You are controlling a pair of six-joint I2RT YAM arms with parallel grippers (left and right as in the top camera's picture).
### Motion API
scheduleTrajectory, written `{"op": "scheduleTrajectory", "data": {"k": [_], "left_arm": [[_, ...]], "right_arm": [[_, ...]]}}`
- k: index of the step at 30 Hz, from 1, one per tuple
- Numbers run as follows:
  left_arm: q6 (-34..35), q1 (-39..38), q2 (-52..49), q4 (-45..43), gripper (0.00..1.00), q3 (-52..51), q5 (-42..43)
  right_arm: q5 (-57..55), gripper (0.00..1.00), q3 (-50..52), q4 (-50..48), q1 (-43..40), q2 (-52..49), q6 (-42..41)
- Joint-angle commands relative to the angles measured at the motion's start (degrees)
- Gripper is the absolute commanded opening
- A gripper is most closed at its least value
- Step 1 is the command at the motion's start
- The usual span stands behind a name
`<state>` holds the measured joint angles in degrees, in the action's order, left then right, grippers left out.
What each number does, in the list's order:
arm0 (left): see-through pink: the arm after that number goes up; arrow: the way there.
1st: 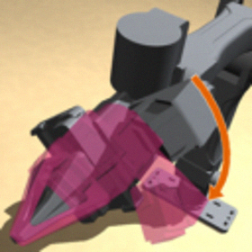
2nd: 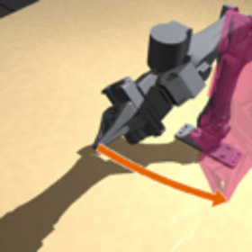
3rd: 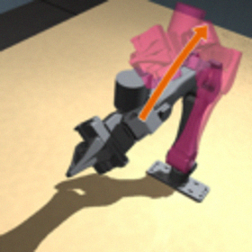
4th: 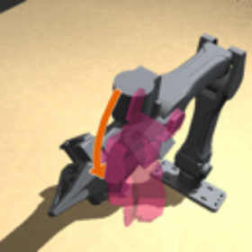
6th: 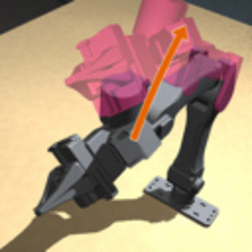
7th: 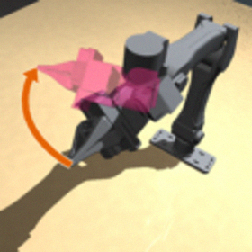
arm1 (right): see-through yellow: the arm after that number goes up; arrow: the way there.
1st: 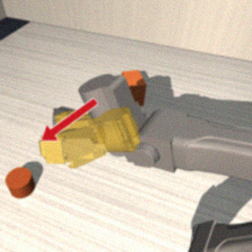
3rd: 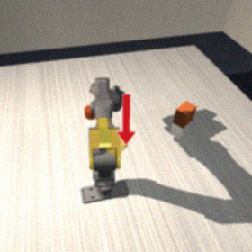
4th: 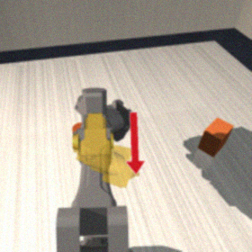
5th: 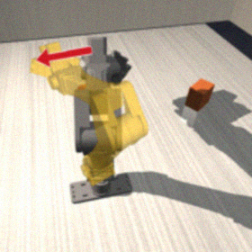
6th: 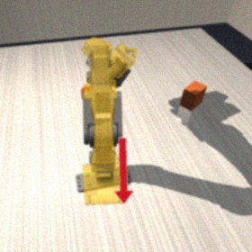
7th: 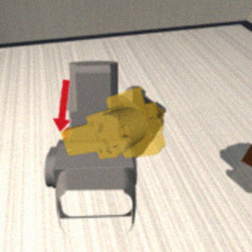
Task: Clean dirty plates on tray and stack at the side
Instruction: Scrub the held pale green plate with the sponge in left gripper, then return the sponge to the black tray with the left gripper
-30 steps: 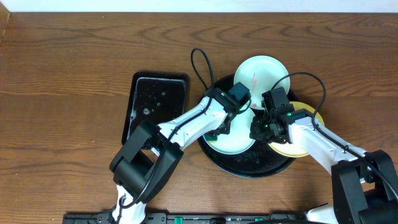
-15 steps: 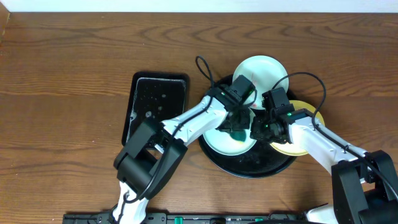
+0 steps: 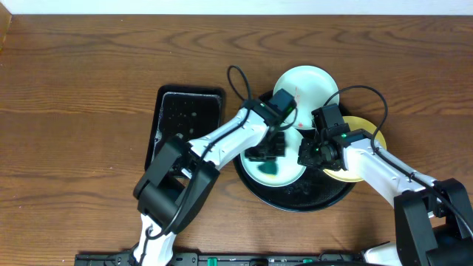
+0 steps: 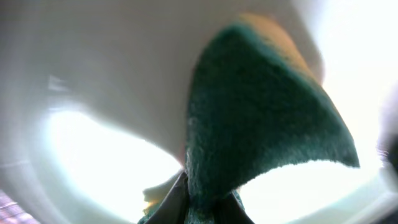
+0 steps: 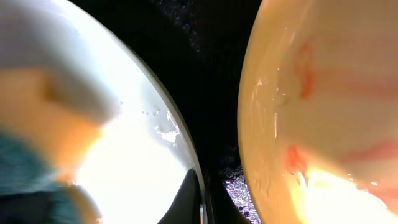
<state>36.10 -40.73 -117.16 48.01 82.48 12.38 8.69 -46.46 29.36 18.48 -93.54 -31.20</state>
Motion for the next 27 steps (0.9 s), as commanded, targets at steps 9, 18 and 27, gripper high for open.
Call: {"op": "scheduleTrajectory", "data": {"k": [9, 18, 27], "left_arm": [[-1.79, 5.05, 13.46, 3.50, 0.08, -1.33, -18.95], [-6.82, 10.25, 29.62, 6.80, 0.08, -1.36, -14.95], [-10.01, 28.06, 29.33, 10.05, 0.12, -8.35, -13.64]], "right_arm": [[-4.96, 0.01, 1.16, 1.40, -0.39, -0.52, 3.54], [-7.13, 0.01, -2.64, 7.50, -0.37, 6.29, 9.64], [-20.48, 0.01, -10.29, 17.90, 3.69, 14.84, 11.17]]}}
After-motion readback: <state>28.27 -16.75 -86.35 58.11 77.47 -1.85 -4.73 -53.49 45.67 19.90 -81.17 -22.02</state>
